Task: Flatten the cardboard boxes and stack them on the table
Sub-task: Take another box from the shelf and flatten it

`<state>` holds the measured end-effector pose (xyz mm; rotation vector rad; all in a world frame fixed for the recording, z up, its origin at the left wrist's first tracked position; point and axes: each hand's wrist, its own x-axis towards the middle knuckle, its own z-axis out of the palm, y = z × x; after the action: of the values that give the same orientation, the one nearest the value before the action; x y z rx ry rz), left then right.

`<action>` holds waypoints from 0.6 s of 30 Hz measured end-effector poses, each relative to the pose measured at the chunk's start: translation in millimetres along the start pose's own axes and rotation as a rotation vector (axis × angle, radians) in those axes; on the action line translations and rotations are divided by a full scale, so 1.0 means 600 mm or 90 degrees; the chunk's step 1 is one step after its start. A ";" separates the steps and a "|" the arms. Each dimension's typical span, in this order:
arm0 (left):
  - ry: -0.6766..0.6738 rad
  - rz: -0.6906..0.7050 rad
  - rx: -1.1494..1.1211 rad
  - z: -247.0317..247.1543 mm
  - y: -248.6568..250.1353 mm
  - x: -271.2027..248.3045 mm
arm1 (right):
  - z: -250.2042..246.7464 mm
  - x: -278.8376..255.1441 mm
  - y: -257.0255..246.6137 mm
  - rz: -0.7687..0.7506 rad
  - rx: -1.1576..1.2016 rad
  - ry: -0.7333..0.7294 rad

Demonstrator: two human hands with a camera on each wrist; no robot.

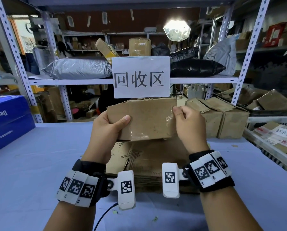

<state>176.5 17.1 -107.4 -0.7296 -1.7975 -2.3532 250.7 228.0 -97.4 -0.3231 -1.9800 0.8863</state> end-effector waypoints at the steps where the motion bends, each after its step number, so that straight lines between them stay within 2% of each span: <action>1: 0.006 -0.001 -0.001 -0.002 0.000 0.001 | -0.002 0.002 0.002 -0.004 0.009 -0.002; 5: 0.001 -0.005 -0.007 0.002 -0.002 -0.001 | 0.000 0.001 -0.001 0.029 0.051 -0.026; 7: -0.003 -0.005 -0.010 0.005 -0.004 -0.002 | 0.004 -0.005 -0.003 0.031 0.000 -0.051; 10: 0.002 -0.004 -0.002 0.001 -0.004 -0.002 | 0.004 -0.003 0.002 0.009 0.011 -0.035; 18: 0.019 -0.007 0.004 -0.005 -0.003 0.002 | 0.001 -0.005 0.002 -0.028 0.034 -0.099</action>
<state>173.8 15.1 -109.0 -0.6820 -1.8011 -2.3504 251.8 227.0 -99.9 -0.1832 -2.0935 0.9596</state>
